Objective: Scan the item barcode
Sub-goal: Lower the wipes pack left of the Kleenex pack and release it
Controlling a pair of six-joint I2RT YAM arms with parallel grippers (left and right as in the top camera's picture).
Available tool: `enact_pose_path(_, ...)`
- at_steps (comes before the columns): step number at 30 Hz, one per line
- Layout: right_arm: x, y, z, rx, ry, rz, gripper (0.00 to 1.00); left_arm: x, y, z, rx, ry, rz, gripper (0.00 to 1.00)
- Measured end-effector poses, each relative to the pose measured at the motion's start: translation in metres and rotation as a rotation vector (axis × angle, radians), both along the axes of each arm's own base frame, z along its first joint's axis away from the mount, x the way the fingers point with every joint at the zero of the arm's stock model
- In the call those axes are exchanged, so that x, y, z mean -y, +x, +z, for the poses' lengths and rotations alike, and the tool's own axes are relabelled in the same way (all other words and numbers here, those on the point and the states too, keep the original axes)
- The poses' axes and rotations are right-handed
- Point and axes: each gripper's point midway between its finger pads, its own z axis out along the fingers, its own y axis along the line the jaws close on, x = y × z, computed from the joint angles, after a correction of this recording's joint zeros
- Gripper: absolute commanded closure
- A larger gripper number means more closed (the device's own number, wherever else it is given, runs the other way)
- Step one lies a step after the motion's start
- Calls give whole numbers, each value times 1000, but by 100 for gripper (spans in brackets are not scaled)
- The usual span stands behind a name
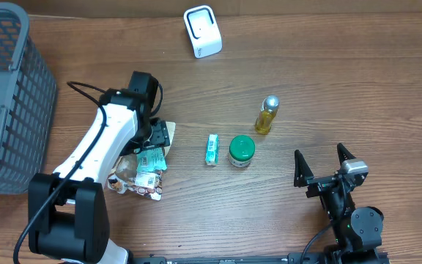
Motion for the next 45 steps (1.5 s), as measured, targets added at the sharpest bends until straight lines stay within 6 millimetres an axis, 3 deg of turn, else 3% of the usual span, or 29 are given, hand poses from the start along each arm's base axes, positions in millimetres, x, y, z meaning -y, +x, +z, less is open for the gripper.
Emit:
enact_pose_path(5,0,0,0,1,0,-1,0,1,-9,-28,0,-17,-4,25)
enact_pose_path(8,0,0,0,1,0,-1,0,1,-19,-40,-22,-23,-6,40)
enact_pose_path(10,0,0,0,1,0,0,0,1,-23,-44,-32,-25,-7,42)
enact_pose_path(13,0,0,0,1,-1,0,0,1,-23,-44,-30,-26,-8,34)
enact_pose_path(18,0,0,0,0,0,0,0,1,-22,-44,-28,-29,-8,48)
enact_pose_path(23,0,0,0,0,0,0,0,2,-22,-38,-38,-28,-7,48)
enact_pose_path(29,0,0,0,1,0,0,0,10,20,-4,82,-52,-10,50)
enact_pose_path(33,0,0,0,0,0,0,0,16,25,-2,105,-68,-20,53)
enact_pose_path(41,0,0,0,0,0,0,0,57,36,0,177,-107,-120,54)
enact_pose_path(45,0,0,0,0,0,0,0,76,32,-10,159,-107,-174,50)
